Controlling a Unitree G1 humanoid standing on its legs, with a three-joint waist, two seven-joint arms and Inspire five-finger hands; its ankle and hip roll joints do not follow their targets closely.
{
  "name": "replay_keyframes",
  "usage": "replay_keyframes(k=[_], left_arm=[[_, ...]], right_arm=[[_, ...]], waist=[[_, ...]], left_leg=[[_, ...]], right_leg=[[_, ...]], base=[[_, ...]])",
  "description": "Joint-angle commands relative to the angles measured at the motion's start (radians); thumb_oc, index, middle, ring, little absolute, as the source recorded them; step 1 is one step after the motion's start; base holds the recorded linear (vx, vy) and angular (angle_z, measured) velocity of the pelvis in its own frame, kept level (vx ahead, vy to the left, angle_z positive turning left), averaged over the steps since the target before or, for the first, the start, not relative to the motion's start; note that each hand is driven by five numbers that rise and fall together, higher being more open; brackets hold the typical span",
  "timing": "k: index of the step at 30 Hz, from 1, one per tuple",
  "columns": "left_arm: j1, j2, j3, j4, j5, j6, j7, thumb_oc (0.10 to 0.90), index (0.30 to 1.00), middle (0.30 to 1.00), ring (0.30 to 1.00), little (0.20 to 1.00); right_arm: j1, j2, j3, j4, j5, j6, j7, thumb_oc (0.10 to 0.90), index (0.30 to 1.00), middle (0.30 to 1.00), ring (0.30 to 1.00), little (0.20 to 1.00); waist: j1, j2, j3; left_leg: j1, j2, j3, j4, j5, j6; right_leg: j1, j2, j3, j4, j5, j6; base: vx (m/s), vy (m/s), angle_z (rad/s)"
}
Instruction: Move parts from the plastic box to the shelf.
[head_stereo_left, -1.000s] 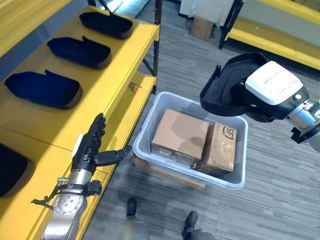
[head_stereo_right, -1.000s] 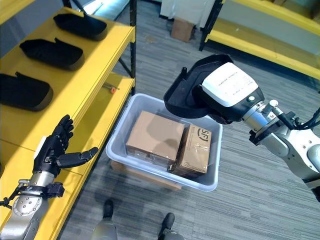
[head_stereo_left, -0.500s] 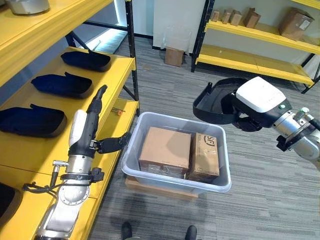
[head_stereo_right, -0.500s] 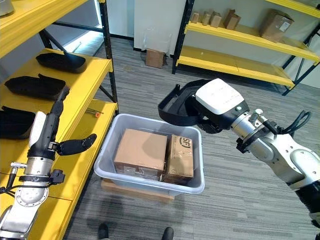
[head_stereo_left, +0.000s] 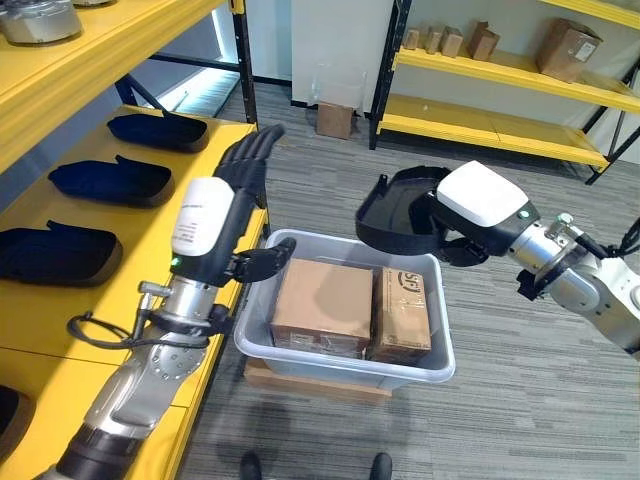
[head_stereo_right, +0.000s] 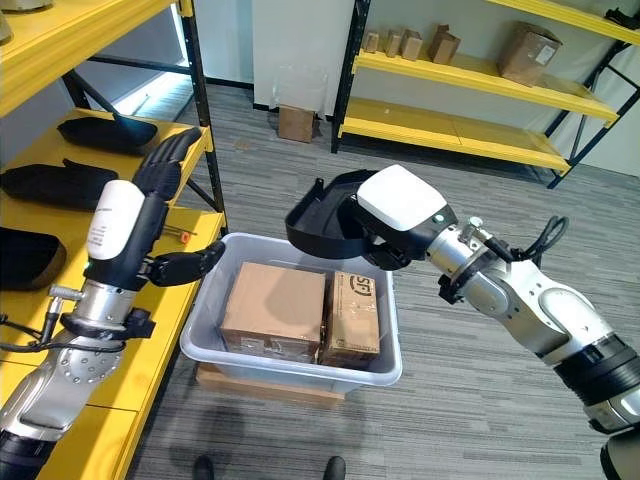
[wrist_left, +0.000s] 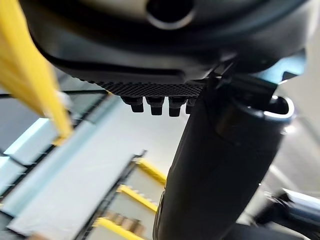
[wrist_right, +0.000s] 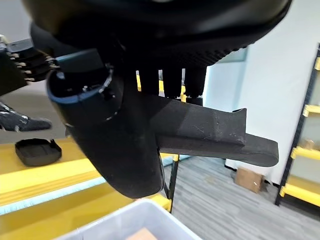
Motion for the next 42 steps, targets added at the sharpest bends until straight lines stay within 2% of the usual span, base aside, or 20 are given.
replay_keyframes(k=[1, 6, 17, 42], left_arm=[[-0.125, 0.045, -0.042, -0.044, 0.044, -0.06, 0.079, 0.9, 1.0, 1.0, 1.0, 1.0], [-0.195, 0.05, -0.106, -0.03, 0.081, -0.056, 0.092, 0.9, 1.0, 1.0, 1.0, 1.0], [-0.254, 0.031, -0.193, -0.016, 0.108, -0.059, 0.083, 0.9, 1.0, 1.0, 1.0, 1.0], [-0.29, -0.018, -0.258, 0.038, 0.13, -0.045, 0.068, 0.9, 1.0, 1.0, 1.0, 1.0]], right_arm=[[-0.218, 0.021, -0.01, 0.015, 0.093, 0.011, -0.106, 0.4, 0.3, 0.3, 0.3, 0.3], [-0.271, 0.039, 0.034, 0.022, 0.099, 0.009, -0.112, 0.4, 0.3, 0.3, 0.3, 0.3], [-0.344, 0.084, 0.083, 0.034, 0.106, 0.011, -0.12, 0.4, 0.3, 0.3, 0.3, 0.3], [-0.391, 0.153, 0.107, 0.05, 0.121, 0.021, -0.117, 0.4, 0.3, 0.3, 0.3, 0.3]], waist=[[-0.002, 0.004, -0.103], [-0.012, 0.002, -0.105], [-0.023, 0.0, -0.108], [-0.036, 0.006, -0.108]], left_leg=[[0.005, 0.051, 0.033, -0.01, -0.054, -0.02], [0.003, 0.052, 0.037, -0.01, -0.053, -0.019], [0.007, 0.051, 0.047, -0.01, -0.056, -0.016], [0.015, 0.051, 0.052, -0.01, -0.062, -0.01]], right_leg=[[0.106, -0.049, -0.054, 0.041, -0.115, 0.083], [0.101, -0.047, -0.046, 0.039, -0.112, 0.081], [0.097, -0.048, -0.034, 0.036, -0.11, 0.081], [0.098, -0.049, -0.024, 0.036, -0.114, 0.074]], base=[[0.01, 0.006, -0.08], [0.0, 0.003, -0.02], [0.0, 0.003, -0.02], [0.0, 0.0, 0.0]])
